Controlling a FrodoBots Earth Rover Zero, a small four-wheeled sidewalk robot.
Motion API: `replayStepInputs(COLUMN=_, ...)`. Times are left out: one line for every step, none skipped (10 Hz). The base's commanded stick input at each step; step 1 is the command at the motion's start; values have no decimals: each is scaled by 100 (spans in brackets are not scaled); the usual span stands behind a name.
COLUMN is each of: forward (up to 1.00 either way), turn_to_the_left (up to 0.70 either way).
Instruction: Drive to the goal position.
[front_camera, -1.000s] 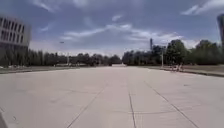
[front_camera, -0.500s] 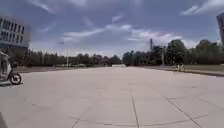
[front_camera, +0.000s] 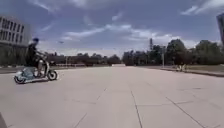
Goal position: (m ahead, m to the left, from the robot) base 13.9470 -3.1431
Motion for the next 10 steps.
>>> replayStepInputs(forward=56, turn_to_the_left=0)
replayStepInputs(forward=56, turn_to_the_left=0)
replayStepInputs(forward=56, turn_to_the_left=0)
replayStepInputs(forward=56, turn_to_the_left=0)
replayStepInputs(forward=56, turn_to_the_left=0)
replayStepInputs(forward=56, turn_to_the_left=0)
replayStepInputs(forward=56, turn_to_the_left=0)
replayStepInputs(forward=56, turn_to_the_left=0)
replayStepInputs(forward=56, turn_to_the_left=0)
replayStepInputs(forward=56, turn_to_the_left=0)
